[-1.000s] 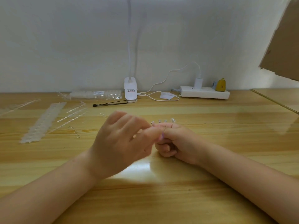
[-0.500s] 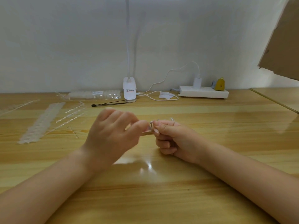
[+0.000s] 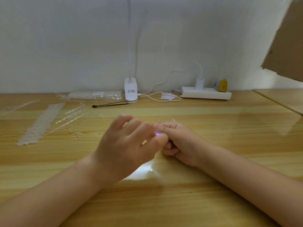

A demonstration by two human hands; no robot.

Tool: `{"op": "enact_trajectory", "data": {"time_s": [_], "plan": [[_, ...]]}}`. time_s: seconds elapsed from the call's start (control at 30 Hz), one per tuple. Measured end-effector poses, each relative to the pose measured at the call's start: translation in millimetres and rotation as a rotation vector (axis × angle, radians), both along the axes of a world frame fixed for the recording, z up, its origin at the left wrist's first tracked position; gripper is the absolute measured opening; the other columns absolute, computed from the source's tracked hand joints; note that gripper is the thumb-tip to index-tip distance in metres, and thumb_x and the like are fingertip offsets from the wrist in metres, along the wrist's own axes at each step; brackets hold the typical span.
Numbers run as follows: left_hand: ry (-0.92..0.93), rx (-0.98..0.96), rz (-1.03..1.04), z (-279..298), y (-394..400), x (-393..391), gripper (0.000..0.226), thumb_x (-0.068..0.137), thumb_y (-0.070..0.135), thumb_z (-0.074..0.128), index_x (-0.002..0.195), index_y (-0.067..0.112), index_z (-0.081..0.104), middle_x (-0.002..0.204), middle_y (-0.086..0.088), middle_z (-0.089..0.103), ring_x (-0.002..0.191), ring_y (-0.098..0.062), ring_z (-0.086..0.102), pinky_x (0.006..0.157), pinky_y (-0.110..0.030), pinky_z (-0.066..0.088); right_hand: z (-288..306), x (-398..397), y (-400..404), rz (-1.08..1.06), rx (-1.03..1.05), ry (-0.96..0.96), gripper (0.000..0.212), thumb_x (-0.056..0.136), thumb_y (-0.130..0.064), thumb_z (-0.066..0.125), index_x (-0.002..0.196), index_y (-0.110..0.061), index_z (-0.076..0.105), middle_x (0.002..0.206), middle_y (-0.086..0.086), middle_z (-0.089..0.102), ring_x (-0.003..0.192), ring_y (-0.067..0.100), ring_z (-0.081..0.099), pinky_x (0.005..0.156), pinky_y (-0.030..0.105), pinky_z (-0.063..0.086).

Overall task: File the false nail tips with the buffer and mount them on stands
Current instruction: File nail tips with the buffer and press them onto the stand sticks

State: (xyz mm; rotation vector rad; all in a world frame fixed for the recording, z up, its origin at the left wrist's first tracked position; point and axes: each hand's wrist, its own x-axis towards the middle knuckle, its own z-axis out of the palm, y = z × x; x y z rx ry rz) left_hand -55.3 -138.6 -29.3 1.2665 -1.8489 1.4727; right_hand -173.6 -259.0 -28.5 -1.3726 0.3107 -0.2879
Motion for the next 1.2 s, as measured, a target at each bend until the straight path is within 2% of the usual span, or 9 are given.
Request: {"op": "enact_trajectory", "data": {"time_s": [0.13,0.23,0.47,0.63,0.77,0.87,0.97,1.13,1.2], "plan": [[0.035,-0.014,0.091,6,3,17,0.024,0.081,0.013,0.069,0.093,0.024,0.051,0.064,0.001,0.06,0.054,-0.021,0.056,0.062,-0.035,0.048,-1,1,-3,-0.058,0.071,0.003,0.026,0.094,-0.023,0.055,0.07,-0.015,0.056,0.051,-0.008,0.035,0.044,0.004,0.031,0.036,0.013,0.018],[0.05,-0.025,0.066,5,3,8,0.024,0.08,0.012,0.07,0.093,0.024,0.052,0.064,0.002,0.059,0.053,-0.02,0.054,0.064,-0.034,0.046,-2,1,-2,-0.062,0.043,-0.001,0.025,0.095,-0.022,0.054,0.072,-0.013,0.053,0.049,-0.01,0.043,0.042,0.003,0.032,0.035,0.013,0.02],[0.049,0.016,0.197,10,6,18,0.015,0.083,0.013,0.065,0.073,0.021,0.073,0.062,0.0,0.057,0.054,-0.022,0.056,0.064,-0.037,0.046,-2,3,-3,-0.089,0.082,0.012,0.027,0.095,-0.023,0.055,0.069,-0.015,0.055,0.052,-0.008,0.032,0.043,0.004,0.032,0.035,0.013,0.021],[0.028,0.007,0.073,3,0,-5,0.011,0.078,0.012,0.071,0.078,0.023,0.069,0.063,0.002,0.056,0.053,-0.018,0.052,0.066,-0.034,0.046,-3,1,-1,-0.039,-0.001,0.009,0.026,0.086,-0.029,0.061,0.064,-0.017,0.056,0.053,-0.006,0.043,0.043,0.004,0.034,0.035,0.014,0.023],[0.067,0.011,0.146,8,4,14,0.014,0.084,0.015,0.064,0.074,0.02,0.072,0.061,-0.001,0.057,0.052,-0.022,0.056,0.063,-0.035,0.051,-3,2,-4,-0.04,0.057,0.004,0.024,0.09,-0.026,0.058,0.069,-0.016,0.055,0.054,-0.007,0.036,0.044,0.004,0.034,0.035,0.013,0.024],[0.105,0.009,0.075,7,5,9,0.008,0.085,0.016,0.065,0.088,0.024,0.064,0.063,0.0,0.058,0.054,-0.022,0.056,0.065,-0.036,0.048,-4,2,-3,-0.034,0.04,-0.005,0.024,0.089,-0.027,0.058,0.069,-0.015,0.054,0.054,-0.006,0.036,0.044,0.005,0.033,0.035,0.014,0.023],[0.083,0.014,-0.035,1,0,-6,0.029,0.074,0.011,0.074,0.091,0.026,0.056,0.066,0.003,0.06,0.055,-0.017,0.055,0.068,-0.033,0.047,-2,0,0,0.03,0.0,-0.01,0.024,0.084,-0.033,0.058,0.071,-0.013,0.052,0.052,-0.005,0.042,0.043,0.005,0.034,0.036,0.014,0.023],[0.119,0.013,0.062,6,7,20,0.023,0.083,0.015,0.067,0.093,0.026,0.049,0.065,0.0,0.061,0.055,-0.022,0.059,0.067,-0.035,0.049,2,-1,-2,0.053,0.071,-0.008,0.026,0.085,-0.032,0.055,0.065,-0.016,0.051,0.056,-0.002,0.024,0.046,0.006,0.032,0.038,0.015,0.019],[0.122,0.005,0.01,6,6,14,0.024,0.082,0.015,0.068,0.095,0.025,0.05,0.067,0.001,0.063,0.055,-0.02,0.059,0.066,-0.036,0.049,1,-1,-2,0.072,0.056,-0.005,0.029,0.086,-0.032,0.054,0.061,-0.018,0.054,0.056,-0.003,0.025,0.046,0.006,0.032,0.039,0.015,0.02]]}}
